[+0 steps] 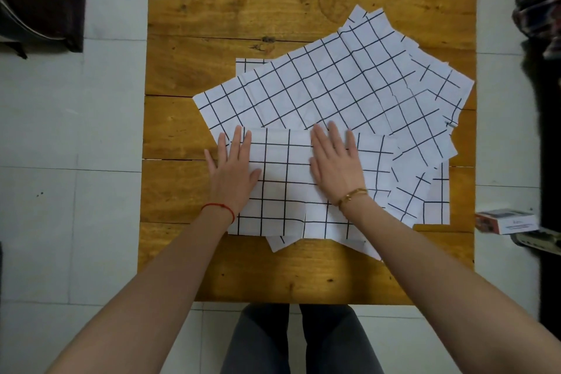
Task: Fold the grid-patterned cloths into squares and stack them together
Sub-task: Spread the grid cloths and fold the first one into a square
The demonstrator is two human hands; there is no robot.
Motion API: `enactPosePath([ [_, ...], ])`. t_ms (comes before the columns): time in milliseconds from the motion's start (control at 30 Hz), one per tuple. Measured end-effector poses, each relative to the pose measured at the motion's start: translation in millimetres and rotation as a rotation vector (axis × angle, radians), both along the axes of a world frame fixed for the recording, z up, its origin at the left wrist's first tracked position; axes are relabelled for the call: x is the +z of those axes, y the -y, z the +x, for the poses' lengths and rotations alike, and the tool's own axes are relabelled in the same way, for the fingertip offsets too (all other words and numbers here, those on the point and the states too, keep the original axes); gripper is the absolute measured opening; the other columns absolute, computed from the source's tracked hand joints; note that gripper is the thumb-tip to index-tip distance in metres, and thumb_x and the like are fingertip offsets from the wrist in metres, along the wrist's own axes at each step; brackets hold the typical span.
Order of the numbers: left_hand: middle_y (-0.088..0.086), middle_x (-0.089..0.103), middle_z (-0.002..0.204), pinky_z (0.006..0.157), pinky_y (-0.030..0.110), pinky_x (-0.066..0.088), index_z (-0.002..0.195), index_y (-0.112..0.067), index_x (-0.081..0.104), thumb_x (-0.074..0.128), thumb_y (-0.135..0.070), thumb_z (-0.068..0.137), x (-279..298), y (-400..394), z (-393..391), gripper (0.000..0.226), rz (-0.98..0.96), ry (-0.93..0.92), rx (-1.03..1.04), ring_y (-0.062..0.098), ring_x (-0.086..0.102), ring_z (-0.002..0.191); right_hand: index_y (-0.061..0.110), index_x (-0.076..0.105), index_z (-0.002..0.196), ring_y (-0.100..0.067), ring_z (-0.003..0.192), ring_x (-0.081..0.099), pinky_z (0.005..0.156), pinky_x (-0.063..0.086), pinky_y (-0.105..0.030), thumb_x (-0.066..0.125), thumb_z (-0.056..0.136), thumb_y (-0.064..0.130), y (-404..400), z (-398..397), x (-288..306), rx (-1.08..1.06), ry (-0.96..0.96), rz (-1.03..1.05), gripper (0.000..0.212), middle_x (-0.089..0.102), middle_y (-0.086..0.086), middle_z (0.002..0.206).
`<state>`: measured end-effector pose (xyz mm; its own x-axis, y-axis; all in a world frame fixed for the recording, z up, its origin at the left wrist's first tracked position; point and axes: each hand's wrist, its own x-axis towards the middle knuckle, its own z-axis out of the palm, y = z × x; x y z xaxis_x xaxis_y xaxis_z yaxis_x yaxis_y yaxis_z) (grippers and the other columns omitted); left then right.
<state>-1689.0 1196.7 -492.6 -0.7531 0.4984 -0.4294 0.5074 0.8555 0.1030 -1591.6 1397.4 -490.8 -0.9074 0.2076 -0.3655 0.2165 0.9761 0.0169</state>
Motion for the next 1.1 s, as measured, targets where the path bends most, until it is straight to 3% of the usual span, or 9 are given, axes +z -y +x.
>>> enactPosePath([
  [300,0.002,-0.004,0.162,0.116,0.061,0.011,0.154,-0.02,0.002,0.045,-0.045,0.096,2.2,-1.8,-0.9,0.077,0.009,0.026,0.015,0.034,-0.003,0.148,0.013,0.014,0.151,-0.028,0.146,0.003,0.117,-0.001,-0.052,0.012,0.097,0.041,-75.5,73.4,4.3,-0.322,-0.004,0.095,0.061,0.009,0.001,0.159],
  [400,0.001,-0.004,0.162,0.116,0.061,0.01,0.154,-0.02,0.002,0.047,-0.043,0.096,4.2,-3.5,-0.8,0.077,0.018,0.047,0.026,0.034,-0.005,0.148,0.014,0.009,0.151,-0.028,0.146,-0.003,0.117,-0.001,-0.053,0.01,0.097,0.042,-81.6,81.5,1.9,-0.369,0.018,0.095,0.062,0.002,0.002,0.16],
  [500,0.003,0.002,0.162,0.117,0.057,0.01,0.154,-0.019,0.009,0.051,-0.038,0.094,6.2,-3.7,0.2,0.075,0.108,0.046,0.072,0.032,0.001,0.148,0.013,0.011,0.151,-0.03,0.146,0.002,0.117,0.002,-0.053,0.014,0.097,0.042,-77.7,77.8,7.0,-0.379,-0.033,0.057,0.062,0.006,-0.002,0.16],
  [567,0.008,0.018,0.158,0.116,0.05,0.022,0.15,-0.016,0.022,0.054,-0.031,0.093,10.4,-1.1,4.2,0.067,0.245,-0.014,0.145,0.03,0.019,0.143,0.011,0.015,0.15,-0.032,0.145,0.009,0.118,0.004,-0.05,0.022,0.096,0.041,-67.4,72.0,13.1,-0.362,-0.094,0.021,0.062,0.013,-0.006,0.158],
  [667,0.008,0.045,0.132,0.097,0.039,0.041,0.134,-0.013,0.044,0.057,-0.024,0.09,17.9,5.0,16.5,0.047,0.373,-0.107,0.334,0.024,0.043,0.117,0.008,0.027,0.146,-0.034,0.14,0.026,0.116,0.017,-0.051,0.036,0.094,0.037,-42.3,63.7,19.1,-0.241,-0.165,-0.052,0.061,0.031,-0.012,0.152],
  [833,0.008,0.053,0.108,0.088,0.044,0.045,0.115,-0.009,0.053,0.061,-0.031,0.088,20.9,16.8,30.3,0.035,0.3,-0.025,0.634,0.027,0.048,0.102,0.007,0.035,0.142,-0.033,0.134,0.036,0.112,0.028,-0.048,0.057,0.087,0.038,0.6,49.3,16.2,-0.087,-0.104,-0.144,0.067,0.043,-0.011,0.143],
  [1100,0.016,0.058,0.107,0.091,0.049,0.047,0.103,-0.007,0.056,0.067,-0.028,0.083,8.7,21.3,29.7,0.031,0.366,0.176,0.883,0.033,0.052,0.106,0.01,0.024,0.148,-0.033,0.141,0.023,0.115,0.022,-0.049,0.059,0.086,0.043,25.1,43.5,10.2,-0.076,0.009,-0.159,0.079,0.03,-0.008,0.152],
])
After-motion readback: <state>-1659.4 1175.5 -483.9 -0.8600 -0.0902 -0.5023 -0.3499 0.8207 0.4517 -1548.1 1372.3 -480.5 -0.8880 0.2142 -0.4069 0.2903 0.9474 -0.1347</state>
